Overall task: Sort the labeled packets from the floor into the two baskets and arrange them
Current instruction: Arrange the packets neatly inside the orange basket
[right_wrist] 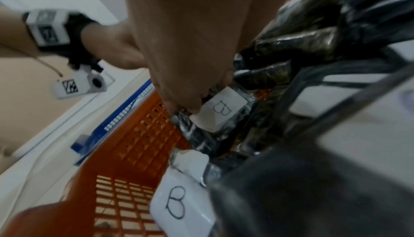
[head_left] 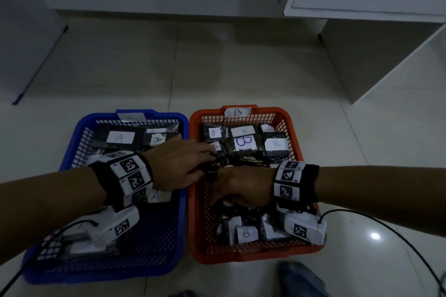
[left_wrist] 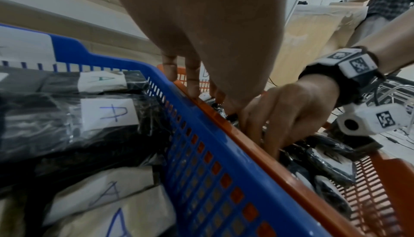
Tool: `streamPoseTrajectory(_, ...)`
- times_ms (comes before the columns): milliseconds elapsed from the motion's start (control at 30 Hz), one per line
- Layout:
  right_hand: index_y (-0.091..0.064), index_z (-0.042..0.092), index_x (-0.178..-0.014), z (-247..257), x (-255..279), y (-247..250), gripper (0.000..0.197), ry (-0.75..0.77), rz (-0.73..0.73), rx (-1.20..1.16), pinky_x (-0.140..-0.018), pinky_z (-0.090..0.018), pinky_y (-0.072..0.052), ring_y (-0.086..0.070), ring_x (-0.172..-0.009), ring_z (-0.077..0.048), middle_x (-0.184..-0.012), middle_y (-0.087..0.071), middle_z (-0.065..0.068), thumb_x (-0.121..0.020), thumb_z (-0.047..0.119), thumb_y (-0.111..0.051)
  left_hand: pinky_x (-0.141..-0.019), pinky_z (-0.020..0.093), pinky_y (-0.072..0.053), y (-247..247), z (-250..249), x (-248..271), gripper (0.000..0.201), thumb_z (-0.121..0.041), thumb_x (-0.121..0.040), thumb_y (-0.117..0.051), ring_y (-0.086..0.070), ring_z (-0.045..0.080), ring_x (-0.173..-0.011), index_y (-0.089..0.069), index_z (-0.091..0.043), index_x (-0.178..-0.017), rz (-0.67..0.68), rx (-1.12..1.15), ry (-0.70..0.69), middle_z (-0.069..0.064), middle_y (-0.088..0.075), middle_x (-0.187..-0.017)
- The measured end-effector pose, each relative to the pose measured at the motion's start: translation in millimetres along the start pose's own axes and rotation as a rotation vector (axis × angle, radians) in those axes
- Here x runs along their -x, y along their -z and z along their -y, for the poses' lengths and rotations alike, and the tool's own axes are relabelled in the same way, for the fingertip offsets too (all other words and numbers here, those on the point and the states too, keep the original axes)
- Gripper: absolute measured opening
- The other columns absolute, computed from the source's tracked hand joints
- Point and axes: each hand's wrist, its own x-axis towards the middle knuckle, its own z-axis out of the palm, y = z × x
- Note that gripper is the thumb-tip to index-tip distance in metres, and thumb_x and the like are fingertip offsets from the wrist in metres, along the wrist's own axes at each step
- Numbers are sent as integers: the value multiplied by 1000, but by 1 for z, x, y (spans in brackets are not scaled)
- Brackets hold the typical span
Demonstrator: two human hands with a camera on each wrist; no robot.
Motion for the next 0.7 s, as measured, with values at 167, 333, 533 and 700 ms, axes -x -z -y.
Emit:
streamPoseTrajectory(167, -72, 9, -114, 18, -3, 5, 28, 58, -78, -115, -105, -30, -40, -55, -117, -19, -121, -67, -6, -93, -3, -59, -100, 33, -35, 1, 1, -7, 39, -44, -99, -44, -45, 7, -118, -48, -33, -137, -13, 0, 13, -16, -46, -141)
streamPoseTrajectory(333, -69, 11, -122, 36, 29, 20, 34, -8, -234, -155, -106, -27, -42, -54, -119, -13, -125, -65, -2, -93, -1, -58, -93, 32, -33, -4, 4, -7, 39, -41, -100, -40, -43, 10, -114, -48, -34, -138, 30, -54, 15, -16, -46, -143)
streamPoseTrajectory(533, -66, 29, -121, 19, 78, 37, 27, -500, -561, -387, -72, -48, -57, -68, -79, -27, -94, -72, -3, -100, 18, -52, -91, 34, -33, -9, 5, -7, 40, -43, -100, -39, -42, 11, -113, -49, -35, -138, 29, -78, 13, -16, -46, -141)
streamPoseTrajectory(700, -75, 21, -108, -3, 79, 34, 19, -612, -209, -194, -83, -30, -55, -67, -89, -5, -106, -74, 7, -95, 16, -62, -90, 32, -29, -8, 2, -10, 41, -44, -101, -38, -41, 10, -114, -47, -37, -140, 28, -76, 5, -16, -45, -142)
